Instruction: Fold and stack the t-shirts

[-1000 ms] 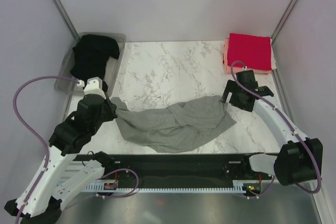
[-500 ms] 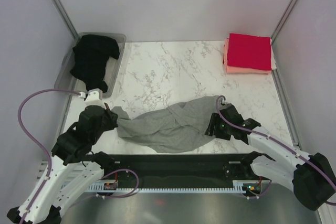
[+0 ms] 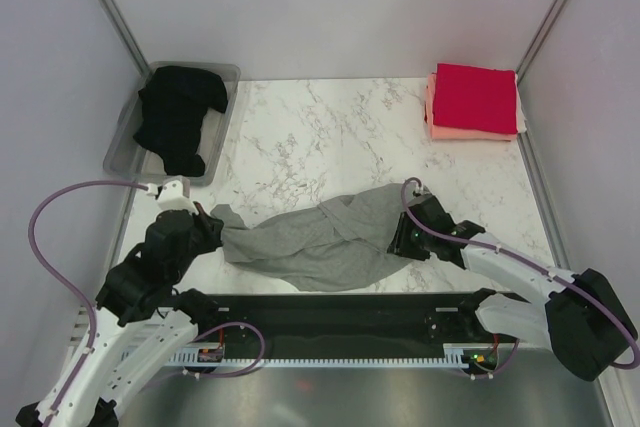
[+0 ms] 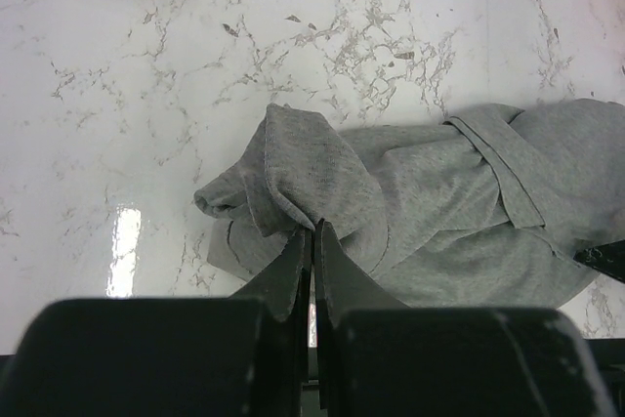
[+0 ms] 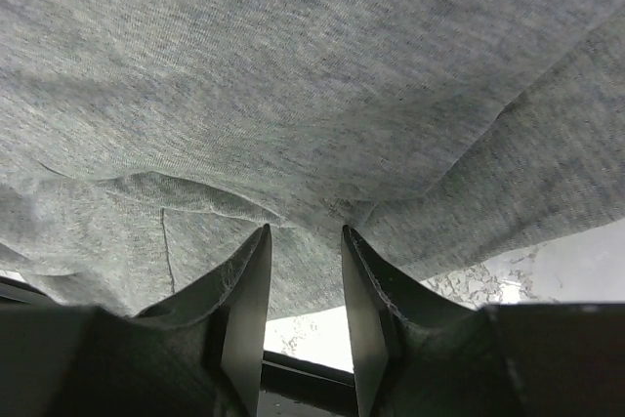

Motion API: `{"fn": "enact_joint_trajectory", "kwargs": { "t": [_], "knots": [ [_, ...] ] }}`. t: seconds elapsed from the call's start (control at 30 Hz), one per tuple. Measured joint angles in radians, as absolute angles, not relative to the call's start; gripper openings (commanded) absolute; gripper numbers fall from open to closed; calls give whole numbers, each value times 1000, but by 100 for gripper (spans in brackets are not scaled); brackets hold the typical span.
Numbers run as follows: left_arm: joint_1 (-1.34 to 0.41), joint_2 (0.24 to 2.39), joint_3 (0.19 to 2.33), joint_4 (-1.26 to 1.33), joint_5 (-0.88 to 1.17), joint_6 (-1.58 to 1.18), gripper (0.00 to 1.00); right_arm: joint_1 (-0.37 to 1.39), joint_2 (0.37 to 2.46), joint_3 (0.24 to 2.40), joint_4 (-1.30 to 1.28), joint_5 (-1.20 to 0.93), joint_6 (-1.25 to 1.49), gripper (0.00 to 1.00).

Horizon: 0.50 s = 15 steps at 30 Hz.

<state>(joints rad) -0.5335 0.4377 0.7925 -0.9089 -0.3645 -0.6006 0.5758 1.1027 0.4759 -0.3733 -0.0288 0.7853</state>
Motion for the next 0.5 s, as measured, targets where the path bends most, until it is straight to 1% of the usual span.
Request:
{"fn": "enact_joint_trajectory", "kwargs": {
  "t": [0.27,0.5],
  "knots": [
    [-533,429,787,-902,-365,-601,2,581,1133,476,-359,-20,786,41],
    [-533,416,780,-899,-365,-601,2,581,1108,476,-385,11,784,43]
  ]
}}
